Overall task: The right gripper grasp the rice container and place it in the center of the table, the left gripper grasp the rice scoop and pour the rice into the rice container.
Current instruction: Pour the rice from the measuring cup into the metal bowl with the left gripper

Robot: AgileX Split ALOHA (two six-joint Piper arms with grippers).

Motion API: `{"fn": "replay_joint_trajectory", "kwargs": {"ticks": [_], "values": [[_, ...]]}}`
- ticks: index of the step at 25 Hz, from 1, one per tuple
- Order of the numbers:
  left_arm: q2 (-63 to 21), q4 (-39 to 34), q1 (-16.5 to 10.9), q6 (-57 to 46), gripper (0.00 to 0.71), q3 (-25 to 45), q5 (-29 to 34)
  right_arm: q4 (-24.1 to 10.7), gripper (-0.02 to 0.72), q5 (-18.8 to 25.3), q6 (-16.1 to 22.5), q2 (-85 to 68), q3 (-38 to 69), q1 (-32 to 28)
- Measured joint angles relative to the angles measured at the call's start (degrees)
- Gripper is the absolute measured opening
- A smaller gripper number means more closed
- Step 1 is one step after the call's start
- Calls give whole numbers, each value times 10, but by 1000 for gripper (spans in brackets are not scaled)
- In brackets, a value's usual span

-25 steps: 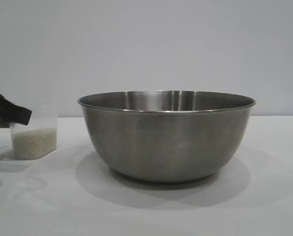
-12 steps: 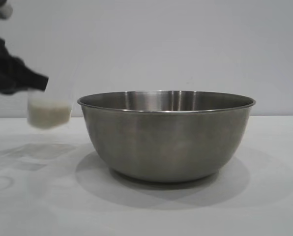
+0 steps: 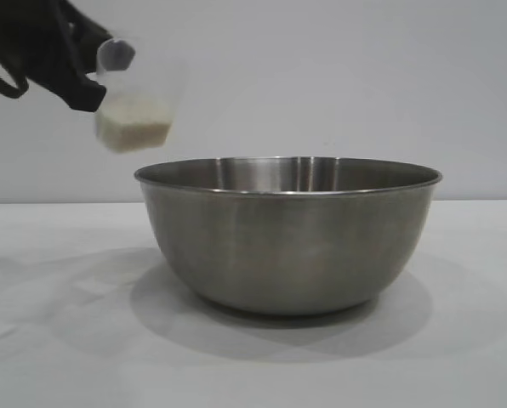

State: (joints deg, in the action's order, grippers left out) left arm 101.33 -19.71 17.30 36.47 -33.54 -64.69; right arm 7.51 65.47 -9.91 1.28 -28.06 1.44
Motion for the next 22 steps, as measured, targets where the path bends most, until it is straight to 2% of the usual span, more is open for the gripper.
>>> {"fn": "replay_joint_trajectory", "kwargs": {"ticks": [3,7,16,22], "values": [[0,-66,0,40,0,-37,11,0,401,0,0,0,0,0],[5,-143,9,114,0,-85,56,0,401,0,0,0,0,0],[53,-216,35,326,0,-125,107,1,401,0,0,0,0,0],[56,-264,52,412,0,-142,126,1,401,0,0,0,0,0]]}}
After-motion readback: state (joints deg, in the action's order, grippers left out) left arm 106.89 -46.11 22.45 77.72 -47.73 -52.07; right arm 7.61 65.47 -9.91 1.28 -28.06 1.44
